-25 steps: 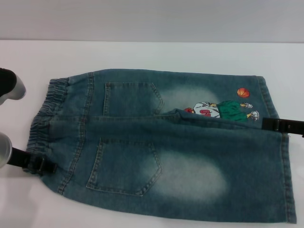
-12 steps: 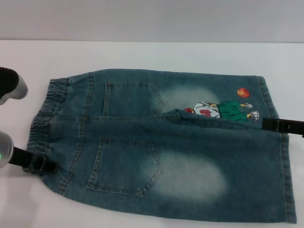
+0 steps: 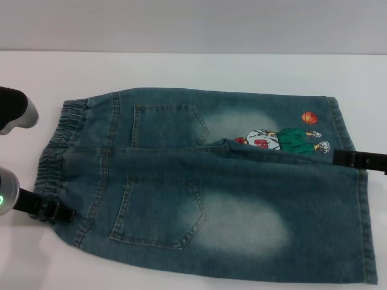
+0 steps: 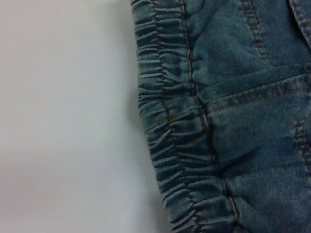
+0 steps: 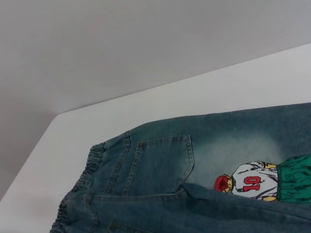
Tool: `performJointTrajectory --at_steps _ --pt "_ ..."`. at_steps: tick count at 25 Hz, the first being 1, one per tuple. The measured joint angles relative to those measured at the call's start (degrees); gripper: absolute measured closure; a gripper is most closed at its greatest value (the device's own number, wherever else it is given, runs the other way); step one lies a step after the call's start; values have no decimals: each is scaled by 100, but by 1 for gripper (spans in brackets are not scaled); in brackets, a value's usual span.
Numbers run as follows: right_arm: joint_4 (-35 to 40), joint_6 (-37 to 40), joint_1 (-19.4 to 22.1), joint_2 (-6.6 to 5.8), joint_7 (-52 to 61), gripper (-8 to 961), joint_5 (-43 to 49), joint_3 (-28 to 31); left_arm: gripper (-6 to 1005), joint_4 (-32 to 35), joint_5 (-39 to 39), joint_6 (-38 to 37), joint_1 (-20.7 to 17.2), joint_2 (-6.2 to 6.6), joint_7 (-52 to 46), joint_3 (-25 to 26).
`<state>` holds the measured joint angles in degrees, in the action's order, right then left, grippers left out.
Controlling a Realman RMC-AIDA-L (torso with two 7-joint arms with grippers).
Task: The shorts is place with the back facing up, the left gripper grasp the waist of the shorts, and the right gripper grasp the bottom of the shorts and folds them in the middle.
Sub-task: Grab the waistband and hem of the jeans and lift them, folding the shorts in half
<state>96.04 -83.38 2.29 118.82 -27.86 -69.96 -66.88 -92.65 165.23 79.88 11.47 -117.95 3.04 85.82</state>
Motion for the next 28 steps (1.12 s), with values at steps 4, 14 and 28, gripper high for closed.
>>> performJointTrajectory --at_steps 4,14,28 --pt "0 -4 0 0 0 218 0 0 154 -19 2 0 4 0 -3 -10" --pt "-13 -39 -9 0 0 220 -2 0 316 -119 -14 17 24 0 -64 -31" --pt "2 -252 -12 -8 135 219 8 179 595 -299 -28 135 25 -2 -64 -80"
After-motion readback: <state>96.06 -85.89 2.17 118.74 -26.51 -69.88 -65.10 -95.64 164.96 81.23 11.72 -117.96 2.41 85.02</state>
